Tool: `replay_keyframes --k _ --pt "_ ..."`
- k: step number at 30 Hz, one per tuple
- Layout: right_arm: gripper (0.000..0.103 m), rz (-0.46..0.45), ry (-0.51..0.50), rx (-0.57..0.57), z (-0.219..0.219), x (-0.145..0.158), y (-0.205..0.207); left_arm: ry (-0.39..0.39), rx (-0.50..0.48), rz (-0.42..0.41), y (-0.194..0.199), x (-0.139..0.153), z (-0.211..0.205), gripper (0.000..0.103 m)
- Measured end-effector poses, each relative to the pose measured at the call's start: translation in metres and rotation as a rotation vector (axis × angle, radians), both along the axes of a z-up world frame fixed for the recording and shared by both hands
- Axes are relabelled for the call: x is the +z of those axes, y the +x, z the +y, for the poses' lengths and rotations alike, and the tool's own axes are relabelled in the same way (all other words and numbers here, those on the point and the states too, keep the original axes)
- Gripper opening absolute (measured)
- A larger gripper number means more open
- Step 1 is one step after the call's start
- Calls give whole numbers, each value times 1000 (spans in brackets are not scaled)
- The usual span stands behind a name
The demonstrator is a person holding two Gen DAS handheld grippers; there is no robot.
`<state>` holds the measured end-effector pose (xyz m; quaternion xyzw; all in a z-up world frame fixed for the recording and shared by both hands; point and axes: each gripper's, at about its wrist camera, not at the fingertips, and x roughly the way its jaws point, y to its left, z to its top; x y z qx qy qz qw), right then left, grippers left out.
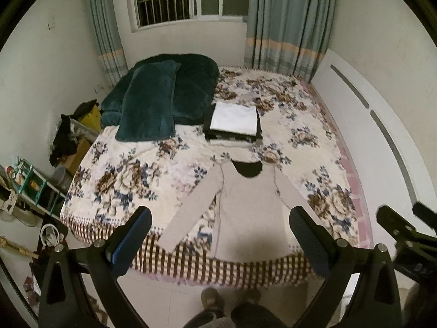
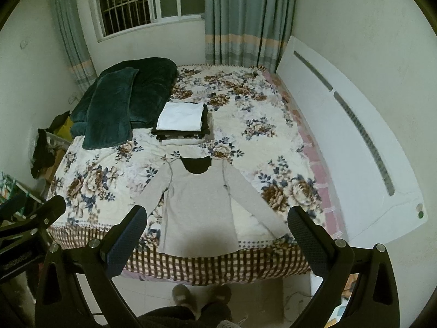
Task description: Fold small clothes
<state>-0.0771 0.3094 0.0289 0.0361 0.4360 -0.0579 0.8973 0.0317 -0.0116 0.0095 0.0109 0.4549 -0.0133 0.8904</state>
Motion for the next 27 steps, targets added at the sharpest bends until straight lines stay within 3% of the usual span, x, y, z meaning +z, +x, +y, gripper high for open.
replay_keyframes --k 3,7,10,12,14,22,27 --pt "103 32 79 -49 -17 -27 20 51 7 -27 32 -32 -2 103" --pt "103 94 145 -216 -70 -108 47 81 5 -5 70 -97 3 103" --pt "101 168 200 -342 -118 -177 59 88 11 42 98 -152 -5 103" --pt "91 228 251 -414 -154 -227 66 99 22 80 115 -191 -14 103" --pt "72 283 304 -466 -190 -282 75 119 43 118 133 -235 -24 103" --pt "72 407 481 -705 -325 -505 110 170 106 296 162 -402 -39 103" --pt "76 484 541 -852 -374 -615 121 209 109 363 173 -487 -42 103"
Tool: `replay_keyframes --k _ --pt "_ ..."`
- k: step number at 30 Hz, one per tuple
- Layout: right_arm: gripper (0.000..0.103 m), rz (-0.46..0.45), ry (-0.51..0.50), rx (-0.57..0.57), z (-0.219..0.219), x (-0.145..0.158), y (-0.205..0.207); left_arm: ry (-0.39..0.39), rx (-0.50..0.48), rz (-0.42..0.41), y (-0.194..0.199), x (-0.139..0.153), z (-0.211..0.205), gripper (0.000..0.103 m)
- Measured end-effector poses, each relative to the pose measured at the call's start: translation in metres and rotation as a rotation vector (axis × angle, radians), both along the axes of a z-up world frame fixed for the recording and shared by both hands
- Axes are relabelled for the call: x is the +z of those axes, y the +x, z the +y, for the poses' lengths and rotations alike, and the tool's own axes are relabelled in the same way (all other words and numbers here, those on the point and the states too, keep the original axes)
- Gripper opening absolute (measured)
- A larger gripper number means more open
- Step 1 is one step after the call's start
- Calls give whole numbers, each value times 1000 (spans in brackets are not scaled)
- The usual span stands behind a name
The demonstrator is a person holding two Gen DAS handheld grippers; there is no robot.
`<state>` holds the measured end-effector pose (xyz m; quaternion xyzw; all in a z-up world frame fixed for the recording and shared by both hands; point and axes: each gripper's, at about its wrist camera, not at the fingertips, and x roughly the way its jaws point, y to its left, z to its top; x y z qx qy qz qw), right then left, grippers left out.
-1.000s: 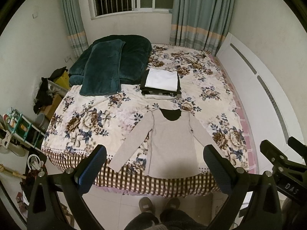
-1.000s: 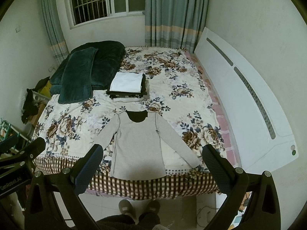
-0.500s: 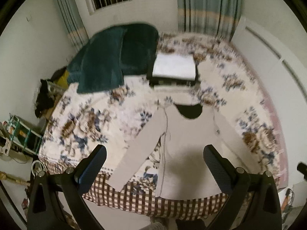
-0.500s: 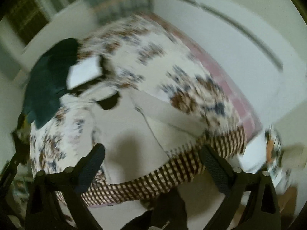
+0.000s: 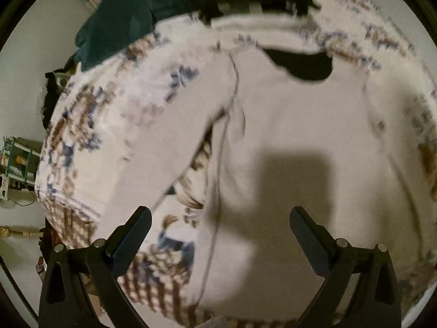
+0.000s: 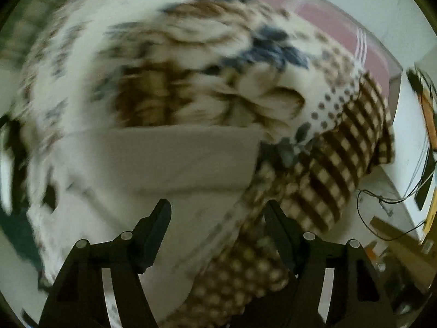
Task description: Fold small clothes
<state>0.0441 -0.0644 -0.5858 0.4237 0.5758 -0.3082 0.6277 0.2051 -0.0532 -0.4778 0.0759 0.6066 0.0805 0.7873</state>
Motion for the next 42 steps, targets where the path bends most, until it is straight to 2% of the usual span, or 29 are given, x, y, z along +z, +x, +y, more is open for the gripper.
replay_keyframes --k 3,5,7,9,10,11,12,13,14,16,19,21,24,27,29,31,35,38,42 --pt "79 30 14 -39 -21 -53 4 -5 4 26 8 -36 -1 103" --pt "79 16 44 -69 -30 -81 6 -5 -2 38 13 -57 -2 103" --pt "80 -13 40 -91 -33 -93 9 -16 -5 32 14 -68 -4 103" --pt "78 -53 -17 -77 -29 -92 15 -24 -5 30 15 -75 -5 103" --pt "67 -63 -35 -62 -23 -89 19 -33 -3 35 14 -79 -5 103" --pt "45 -63 -51 -35 -16 -86 25 -40 0 37 14 -80 -5 103" --pt "34 -50 -68 -3 -9 -84 32 -45 3 38 12 -81 -5 103" --pt "14 -54 -79 17 -2 -81 37 -48 6 38 10 -80 -3 103" --pt "7 -63 -96 33 4 -76 42 -49 9 37 9 -78 -1 103" --pt "6 -84 -141 63 16 -60 54 -51 12 28 5 -72 4 103" --pt "5 -154 -226 129 43 -16 80 -45 18 12 0 -61 17 103" --pt "5 -207 -268 216 75 26 109 -39 30 0 -5 -54 29 103" --pt "5 -287 -299 415 134 80 146 -27 73 -12 -14 -44 57 103" --pt "5 -317 -286 673 220 95 182 -5 142 -20 -26 -35 91 103" --pt "5 -289 -282 878 294 80 199 14 195 -21 -33 -32 113 103" --pt "5 -231 -296 1078 373 51 202 40 264 -15 -47 -31 140 103" --pt "5 -113 -349 1409 493 -13 162 83 376 11 -71 -35 185 103" --pt "5 -54 -344 1550 542 -45 128 100 431 28 -87 -39 212 103" --pt "5 -17 -386 1637 565 -63 98 115 454 51 -103 -47 225 103"
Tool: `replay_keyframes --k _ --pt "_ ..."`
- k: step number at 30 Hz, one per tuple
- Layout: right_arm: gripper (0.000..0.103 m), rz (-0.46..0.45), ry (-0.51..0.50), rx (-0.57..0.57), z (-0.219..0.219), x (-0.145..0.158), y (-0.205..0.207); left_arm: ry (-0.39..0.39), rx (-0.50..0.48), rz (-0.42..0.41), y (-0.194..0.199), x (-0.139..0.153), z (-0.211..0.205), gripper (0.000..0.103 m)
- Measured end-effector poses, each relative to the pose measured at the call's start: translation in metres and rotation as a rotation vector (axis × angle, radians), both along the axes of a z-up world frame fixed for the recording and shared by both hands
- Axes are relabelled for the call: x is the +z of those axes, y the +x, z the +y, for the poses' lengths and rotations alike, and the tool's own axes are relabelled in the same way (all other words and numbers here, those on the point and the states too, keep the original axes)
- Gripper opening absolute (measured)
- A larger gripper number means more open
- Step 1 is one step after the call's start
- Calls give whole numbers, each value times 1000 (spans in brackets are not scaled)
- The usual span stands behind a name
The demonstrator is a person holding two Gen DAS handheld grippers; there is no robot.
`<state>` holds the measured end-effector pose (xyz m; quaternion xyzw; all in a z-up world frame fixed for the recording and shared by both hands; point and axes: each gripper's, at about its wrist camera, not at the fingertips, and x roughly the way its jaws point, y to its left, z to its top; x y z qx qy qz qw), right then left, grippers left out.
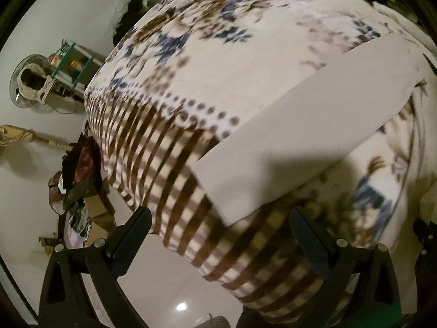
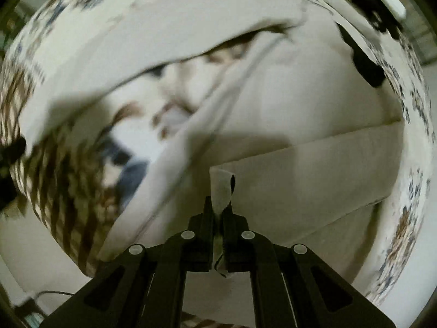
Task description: Fold small clothes
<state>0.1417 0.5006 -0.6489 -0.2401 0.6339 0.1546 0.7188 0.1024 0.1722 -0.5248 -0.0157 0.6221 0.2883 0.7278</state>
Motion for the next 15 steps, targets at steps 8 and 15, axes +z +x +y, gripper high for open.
replay_keyframes --k 8,15 --pt "9 76 67 -58 -32 -8 11 -64 52 -17 -11 2 18 103" --pt "62 313 418 -481 -148 -17 54 -430 318 -86 -22 -21 87 103"
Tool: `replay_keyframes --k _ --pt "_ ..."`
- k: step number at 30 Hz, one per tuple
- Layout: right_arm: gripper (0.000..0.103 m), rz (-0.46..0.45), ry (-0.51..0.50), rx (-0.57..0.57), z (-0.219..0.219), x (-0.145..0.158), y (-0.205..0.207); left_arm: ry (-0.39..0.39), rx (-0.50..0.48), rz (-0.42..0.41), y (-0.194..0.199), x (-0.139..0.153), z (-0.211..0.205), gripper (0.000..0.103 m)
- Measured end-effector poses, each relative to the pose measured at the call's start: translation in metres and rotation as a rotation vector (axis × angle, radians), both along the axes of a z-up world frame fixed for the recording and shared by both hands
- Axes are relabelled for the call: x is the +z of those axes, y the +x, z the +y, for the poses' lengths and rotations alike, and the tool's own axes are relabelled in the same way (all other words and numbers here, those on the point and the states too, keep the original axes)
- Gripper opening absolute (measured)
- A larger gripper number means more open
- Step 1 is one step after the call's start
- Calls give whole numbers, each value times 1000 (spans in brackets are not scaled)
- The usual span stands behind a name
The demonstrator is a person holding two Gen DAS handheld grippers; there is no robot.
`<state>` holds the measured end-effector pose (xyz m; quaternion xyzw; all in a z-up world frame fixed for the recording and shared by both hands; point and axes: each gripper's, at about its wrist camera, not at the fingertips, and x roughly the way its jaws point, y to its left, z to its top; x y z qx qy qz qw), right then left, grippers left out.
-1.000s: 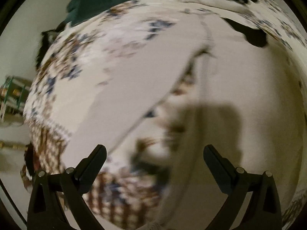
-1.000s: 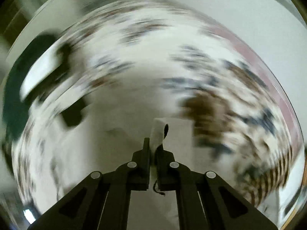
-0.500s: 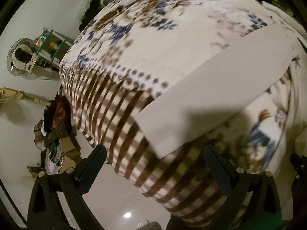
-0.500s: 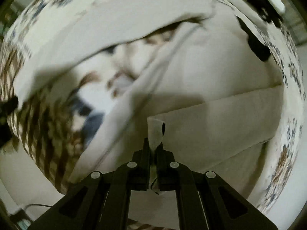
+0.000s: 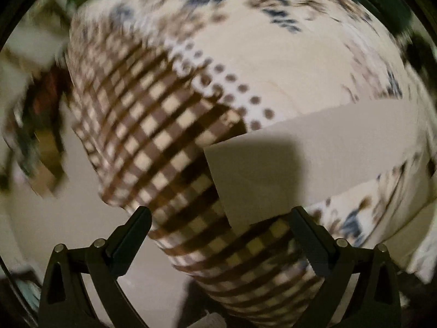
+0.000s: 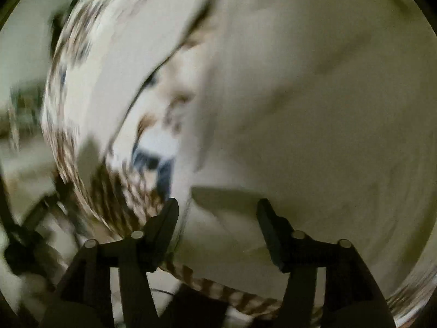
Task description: Fold small clothes
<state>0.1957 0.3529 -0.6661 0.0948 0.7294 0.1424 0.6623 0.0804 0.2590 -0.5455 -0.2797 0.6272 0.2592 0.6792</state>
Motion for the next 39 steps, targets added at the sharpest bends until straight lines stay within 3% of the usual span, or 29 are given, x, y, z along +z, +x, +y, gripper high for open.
replay_keyframes --k 4,6,9,11,12,13,15,18,19,22,26,29,34,39 --pt "62 -6 -83 -159 -80 1 13 -211 138 -49 -6 -28 27 102" --pt "62 10 -114 -209 -108 -3 23 -261 186 -77 -4 -38 32 101" --pt "62 25 -151 -258 -148 -12 29 -251 192 -94 11 -48 30 69" --pt "62 27 -157 -277 -166 -14 31 -174 144 -68 23 -46 20 24" --pt "62 27 -158 -285 -173 -15 31 -130 122 -62 27 -42 15 11" --pt "62 27 -165 -292 -184 -14 31 -102 108 -64 29 -38 10 6" --pt "62 25 -170 -298 -199 -14 31 -10 61 -58 32 -24 -2 6" --pt "62 14 -167 -305 -217 -11 31 199 -103 -74 39 13 -34 6" --pt "62 9 -165 -306 -224 -10 31 281 -192 -87 41 30 -53 6" --pt "62 4 -158 -315 -250 -6 25 393 -433 -151 50 65 -112 6" --pt "62 19 -147 -356 -294 -6 10 394 -732 -219 63 81 -205 6" --pt "62 28 -172 -392 -342 -3 -4 330 -900 -260 59 78 -272 6" --pt "62 64 -215 -475 -422 3 -43 239 -1121 -316 43 70 -360 6" --pt "62 120 -236 -567 -500 -3 -79 200 -1266 -298 30 53 -416 6"
